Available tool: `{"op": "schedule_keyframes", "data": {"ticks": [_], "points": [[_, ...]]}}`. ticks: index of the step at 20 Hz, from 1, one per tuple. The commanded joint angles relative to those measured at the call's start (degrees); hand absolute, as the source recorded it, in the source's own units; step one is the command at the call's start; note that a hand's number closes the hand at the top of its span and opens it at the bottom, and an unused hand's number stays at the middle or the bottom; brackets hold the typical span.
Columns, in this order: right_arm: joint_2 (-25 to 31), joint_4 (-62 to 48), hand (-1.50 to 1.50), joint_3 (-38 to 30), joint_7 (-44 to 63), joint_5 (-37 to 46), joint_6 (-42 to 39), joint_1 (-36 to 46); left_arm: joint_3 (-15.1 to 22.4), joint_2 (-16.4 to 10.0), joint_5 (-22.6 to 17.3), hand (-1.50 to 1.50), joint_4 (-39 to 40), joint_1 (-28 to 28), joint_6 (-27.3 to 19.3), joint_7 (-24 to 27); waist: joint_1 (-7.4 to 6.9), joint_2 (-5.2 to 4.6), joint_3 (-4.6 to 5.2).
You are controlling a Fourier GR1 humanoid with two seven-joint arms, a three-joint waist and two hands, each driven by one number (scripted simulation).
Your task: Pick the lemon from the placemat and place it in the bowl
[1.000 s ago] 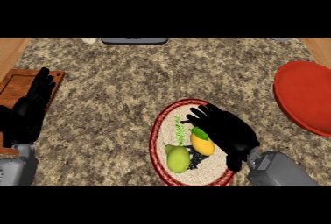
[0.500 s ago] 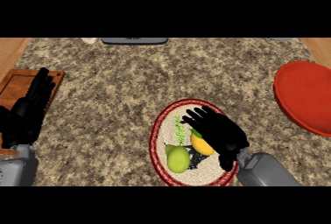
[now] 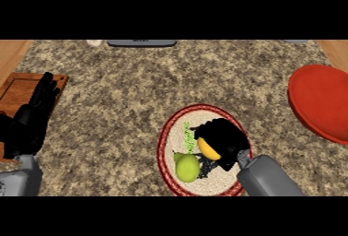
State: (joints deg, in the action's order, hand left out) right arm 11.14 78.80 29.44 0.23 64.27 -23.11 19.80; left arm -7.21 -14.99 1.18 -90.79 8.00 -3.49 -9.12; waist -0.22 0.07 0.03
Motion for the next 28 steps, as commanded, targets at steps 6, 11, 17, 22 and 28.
{"op": "schedule_keyframes", "data": {"ticks": [6, 11, 17, 22, 28], "points": [[-5.5, -13.9, 1.5, -2.8, -8.3, 3.3, 6.8, 5.1, -0.9, 1.1, 0.8, 0.0, 1.2, -1.1, 1.0, 2.1, -0.16, -0.12, -0.04], [-6.1, -7.8, 1.5, -3.9, -6.8, 4.7, 7.1, 1.8, -2.0, 1.0, -0.8, 0.0, -0.1, -4.3, 3.5, 3.2, -0.05, -0.04, -0.03], [-5.1, -15.2, 1.5, -30.0, 20.1, 0.1, 9.4, 5.4, -2.2, 1.3, 0.5, 0.0, 1.4, -0.7, 0.6, 2.2, 2.28, -1.18, -0.05], [-5.9, -18.5, 1.5, -41.8, 41.4, 1.7, 16.2, 13.8, -1.7, 0.6, 0.6, 0.0, 0.7, 0.3, 1.5, 2.9, -1.08, -1.29, 0.02], [-3.0, -23.1, 1.5, -40.9, 59.4, 13.7, 22.5, 27.8, 0.5, 1.6, 1.0, 0.0, 0.2, 1.1, 2.0, 0.2, -2.61, -0.74, 0.02]]}}
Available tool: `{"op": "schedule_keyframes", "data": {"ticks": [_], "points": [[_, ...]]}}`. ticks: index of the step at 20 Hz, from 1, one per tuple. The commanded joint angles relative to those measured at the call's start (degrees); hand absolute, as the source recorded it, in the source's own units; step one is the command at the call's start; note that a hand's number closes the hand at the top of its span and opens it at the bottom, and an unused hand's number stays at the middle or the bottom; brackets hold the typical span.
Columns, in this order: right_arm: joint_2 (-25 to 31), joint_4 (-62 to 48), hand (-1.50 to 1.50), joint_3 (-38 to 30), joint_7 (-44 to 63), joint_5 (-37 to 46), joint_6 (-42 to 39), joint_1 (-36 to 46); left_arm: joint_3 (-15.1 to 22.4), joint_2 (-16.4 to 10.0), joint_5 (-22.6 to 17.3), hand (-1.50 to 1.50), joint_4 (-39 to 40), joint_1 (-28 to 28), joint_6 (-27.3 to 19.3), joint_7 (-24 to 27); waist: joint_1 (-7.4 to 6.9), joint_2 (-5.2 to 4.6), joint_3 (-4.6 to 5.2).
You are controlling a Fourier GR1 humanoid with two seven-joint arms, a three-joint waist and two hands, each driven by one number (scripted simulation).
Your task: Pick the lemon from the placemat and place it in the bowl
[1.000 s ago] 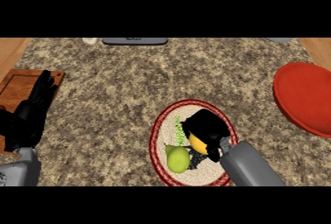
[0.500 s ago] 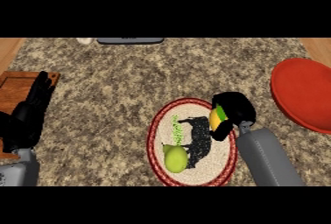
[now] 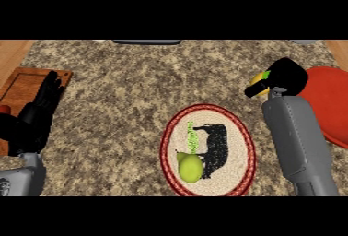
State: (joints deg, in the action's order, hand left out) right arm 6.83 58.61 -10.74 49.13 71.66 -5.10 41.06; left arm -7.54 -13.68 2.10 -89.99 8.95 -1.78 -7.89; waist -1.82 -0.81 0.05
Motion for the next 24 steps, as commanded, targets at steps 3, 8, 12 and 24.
{"op": "schedule_keyframes", "data": {"ticks": [3, 8, 12, 24], "points": [[4.5, -1.9, 1.5, 0.9, 15.1, 12.4, 7.9, 10.8, 1.3, 1.1, 1.0, 0.0, -0.6, -1.3, -0.4, 0.5, -0.7, 0.44, 0.02], [4.6, -3.7, 1.5, -0.4, 19.2, 16.6, 12.1, 18.0, 0.3, 0.4, 1.2, 0.0, 0.4, 0.8, -0.9, -0.2, 0.02, 0.41, -0.04], [7.2, -3.3, 1.5, -2.8, 18.9, 17.5, 10.4, 19.2, -2.1, -1.1, -0.6, 0.0, 3.0, 2.1, 0.4, -0.7, 1.14, 0.63, -0.03], [13.1, -2.5, 1.5, -12.3, 4.6, 7.7, 23.1, 6.4, 0.0, 1.6, 1.5, 0.0, 1.0, 0.1, -1.0, 0.9, 1.71, 0.76, -0.08]]}}
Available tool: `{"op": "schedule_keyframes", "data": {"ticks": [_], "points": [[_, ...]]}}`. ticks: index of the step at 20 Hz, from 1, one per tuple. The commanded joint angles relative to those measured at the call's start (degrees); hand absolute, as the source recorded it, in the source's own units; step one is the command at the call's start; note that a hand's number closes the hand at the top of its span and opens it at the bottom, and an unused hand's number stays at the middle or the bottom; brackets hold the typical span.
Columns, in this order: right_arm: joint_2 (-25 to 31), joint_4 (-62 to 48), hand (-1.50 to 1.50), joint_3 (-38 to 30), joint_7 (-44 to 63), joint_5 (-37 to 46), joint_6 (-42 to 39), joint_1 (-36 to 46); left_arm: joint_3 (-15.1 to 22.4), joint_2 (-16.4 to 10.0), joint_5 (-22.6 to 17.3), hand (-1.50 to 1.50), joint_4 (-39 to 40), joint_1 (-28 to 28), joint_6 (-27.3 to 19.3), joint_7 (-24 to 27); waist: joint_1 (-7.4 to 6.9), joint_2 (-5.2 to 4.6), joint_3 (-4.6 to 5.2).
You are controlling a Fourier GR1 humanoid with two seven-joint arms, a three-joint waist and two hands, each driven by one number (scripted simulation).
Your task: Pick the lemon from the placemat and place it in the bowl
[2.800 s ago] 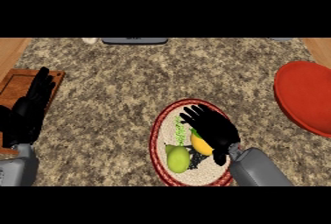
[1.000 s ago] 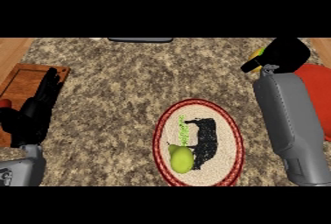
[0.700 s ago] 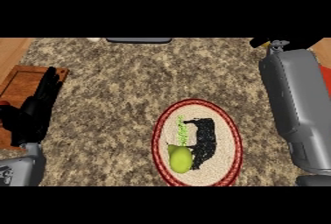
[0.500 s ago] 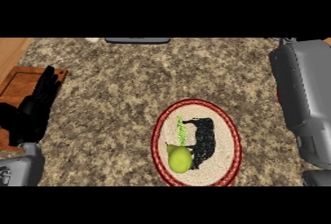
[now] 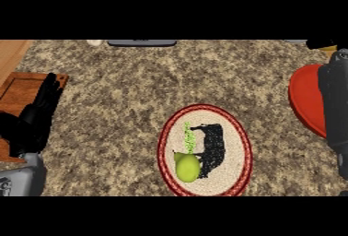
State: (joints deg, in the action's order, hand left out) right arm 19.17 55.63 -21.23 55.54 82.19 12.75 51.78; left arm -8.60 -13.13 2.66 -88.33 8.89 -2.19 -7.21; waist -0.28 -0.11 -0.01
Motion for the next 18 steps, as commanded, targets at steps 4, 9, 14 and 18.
{"op": "schedule_keyframes", "data": {"ticks": [4, 9, 14, 18], "points": [[5.0, -7.9, 1.5, -5.1, -7.3, -6.4, 10.3, -4.4, -1.4, -1.1, -0.2, 0.0, -0.3, -1.7, 1.3, 2.5, -0.38, -0.1, -0.01], [7.9, -16.1, 1.5, -7.8, -15.8, -10.3, 19.7, -8.0, -0.6, -0.4, 0.2, 0.0, 0.9, 0.6, 1.0, 0.8, -0.46, -0.24, -0.04], [12.8, -25.0, 1.5, -11.3, -10.6, -12.1, 7.2, -7.8, -0.2, -0.7, 0.0, 0.0, -2.2, 1.5, 0.9, -2.8, -0.55, -0.32, -0.08], [14.8, -29.1, -1.5, -16.2, -18.3, -19.9, 9.2, -7.6, -1.6, -1.1, -1.4, 0.0, -0.3, 2.1, 2.0, -2.2, -0.72, -0.4, -0.1]]}}
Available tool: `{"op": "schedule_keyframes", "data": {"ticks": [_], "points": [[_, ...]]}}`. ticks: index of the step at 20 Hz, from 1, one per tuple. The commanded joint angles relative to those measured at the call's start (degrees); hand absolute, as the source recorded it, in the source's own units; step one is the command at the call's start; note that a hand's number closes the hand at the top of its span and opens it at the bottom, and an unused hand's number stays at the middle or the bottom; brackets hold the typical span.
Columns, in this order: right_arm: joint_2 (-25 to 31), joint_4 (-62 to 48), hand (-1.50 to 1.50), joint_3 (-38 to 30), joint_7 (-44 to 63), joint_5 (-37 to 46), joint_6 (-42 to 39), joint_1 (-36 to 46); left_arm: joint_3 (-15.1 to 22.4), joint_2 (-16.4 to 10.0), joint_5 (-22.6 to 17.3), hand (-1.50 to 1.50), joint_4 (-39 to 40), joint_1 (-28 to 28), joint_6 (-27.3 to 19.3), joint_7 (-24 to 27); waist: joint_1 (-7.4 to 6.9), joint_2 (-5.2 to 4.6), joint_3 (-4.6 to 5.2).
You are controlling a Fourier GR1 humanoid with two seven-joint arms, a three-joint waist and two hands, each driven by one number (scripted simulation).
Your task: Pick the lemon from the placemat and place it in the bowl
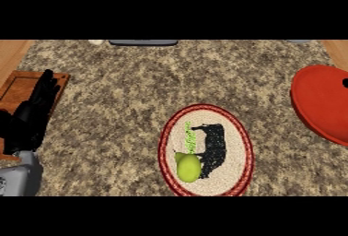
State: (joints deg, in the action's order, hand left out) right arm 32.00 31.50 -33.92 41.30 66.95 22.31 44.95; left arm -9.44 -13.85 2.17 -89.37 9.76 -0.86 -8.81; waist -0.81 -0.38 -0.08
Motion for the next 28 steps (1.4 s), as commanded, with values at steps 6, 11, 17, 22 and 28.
{"op": "schedule_keyframes", "data": {"ticks": [6, 11, 17, 22, 28], "points": [[-0.7, -2.0, -1.5, -7.5, -18.8, -13.8, 4.8, -4.5, 1.3, 1.8, 0.5, 0.0, -3.3, -2.3, -0.6, -0.9, 0.1, 0.28, -0.07], [-2.5, 7.9, -1.5, -15.2, -28.4, -24.7, 13.2, -2.5, 0.0, 0.5, 0.5, 0.0, -0.2, -0.8, -0.4, -0.4, 1.94, 0.82, -0.12], [-5.4, 20.2, -1.5, -23.4, -39.1, -41.0, 7.1, -11.6, -2.8, -1.3, -0.9, 0.0, -0.6, -2.4, 0.6, 0.5, 2.62, 0.98, 0.05], [-11.9, 35.5, -1.5, -25.9, -37.2, -48.5, -2.5, -25.5, -0.8, 1.5, 1.4, 0.0, -0.5, -3.9, -1.8, 1.2, 3.25, 1.1, 0.16], [-21.8, 57.6, -1.5, -28.0, -33.6, -56.8, -11.4, -40.0, -2.3, -0.5, -0.6, 0.0, -3.2, -5.1, 0.6, 0.6, 2.58, 1.02, 0.18]]}}
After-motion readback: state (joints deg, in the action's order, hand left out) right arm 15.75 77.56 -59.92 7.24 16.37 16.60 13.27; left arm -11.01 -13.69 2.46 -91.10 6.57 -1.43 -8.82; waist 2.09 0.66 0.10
